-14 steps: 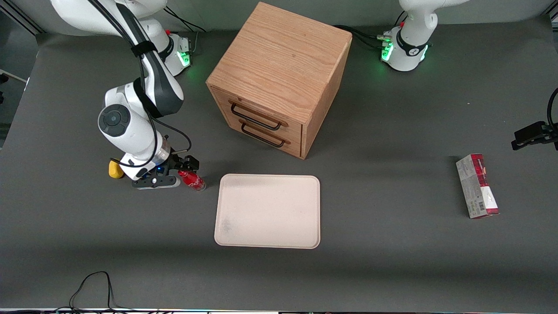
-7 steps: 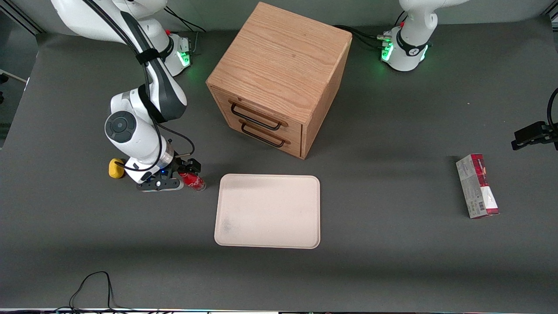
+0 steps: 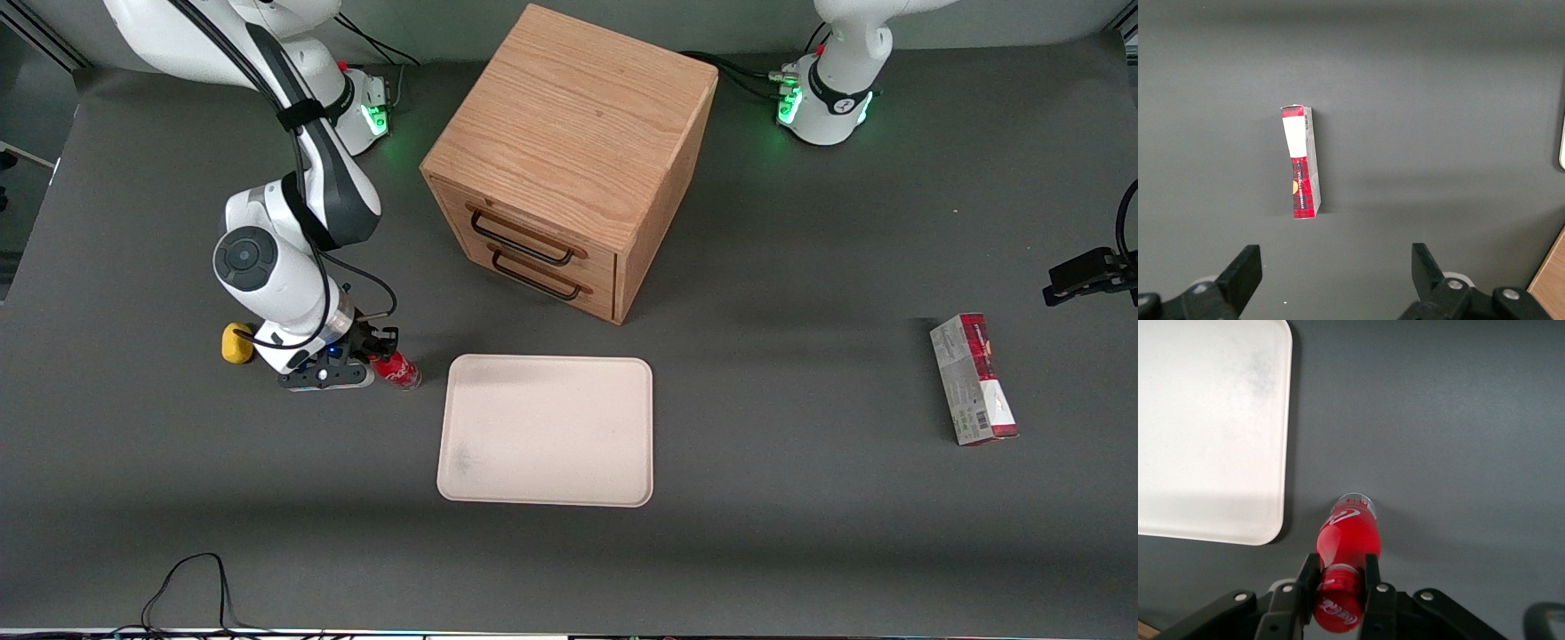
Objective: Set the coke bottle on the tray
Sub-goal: 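Close the right gripper around the red bottle, then lift the held bottle up off the table with the right gripper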
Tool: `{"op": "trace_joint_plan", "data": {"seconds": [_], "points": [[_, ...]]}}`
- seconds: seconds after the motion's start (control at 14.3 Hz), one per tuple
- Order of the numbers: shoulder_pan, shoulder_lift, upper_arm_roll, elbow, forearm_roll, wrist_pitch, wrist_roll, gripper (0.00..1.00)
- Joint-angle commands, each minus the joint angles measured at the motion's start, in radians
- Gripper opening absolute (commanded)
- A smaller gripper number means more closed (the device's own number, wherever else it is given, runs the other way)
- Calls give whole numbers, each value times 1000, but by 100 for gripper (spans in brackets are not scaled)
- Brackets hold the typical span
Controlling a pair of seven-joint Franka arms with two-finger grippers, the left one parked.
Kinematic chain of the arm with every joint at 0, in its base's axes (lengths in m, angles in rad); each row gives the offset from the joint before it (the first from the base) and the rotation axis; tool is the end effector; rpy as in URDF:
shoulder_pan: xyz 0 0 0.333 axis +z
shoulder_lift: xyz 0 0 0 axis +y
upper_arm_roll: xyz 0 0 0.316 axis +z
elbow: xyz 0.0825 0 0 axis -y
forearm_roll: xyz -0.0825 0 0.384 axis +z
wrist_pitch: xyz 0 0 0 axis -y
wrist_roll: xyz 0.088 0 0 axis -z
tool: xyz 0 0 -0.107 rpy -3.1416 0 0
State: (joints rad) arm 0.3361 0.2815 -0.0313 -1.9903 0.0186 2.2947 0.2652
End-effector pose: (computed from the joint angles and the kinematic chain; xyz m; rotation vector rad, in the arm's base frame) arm 0.5760 0.1823 0.3241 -3.1294 -0.0450 -0.0323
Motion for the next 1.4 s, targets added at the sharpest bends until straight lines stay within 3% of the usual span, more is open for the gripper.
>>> {"op": "trace_joint_plan", "data": {"seconds": [0.0,0.35,0.84,1.33], "points": [[8,-5,-10,37,8,-56,-20,0],[3,-25,-13,224,3,-344,-20,0],[-3,-24,-38,629,4,-782,-20,0],[-19,8,-26,784,12,-862,-18,0]]}}
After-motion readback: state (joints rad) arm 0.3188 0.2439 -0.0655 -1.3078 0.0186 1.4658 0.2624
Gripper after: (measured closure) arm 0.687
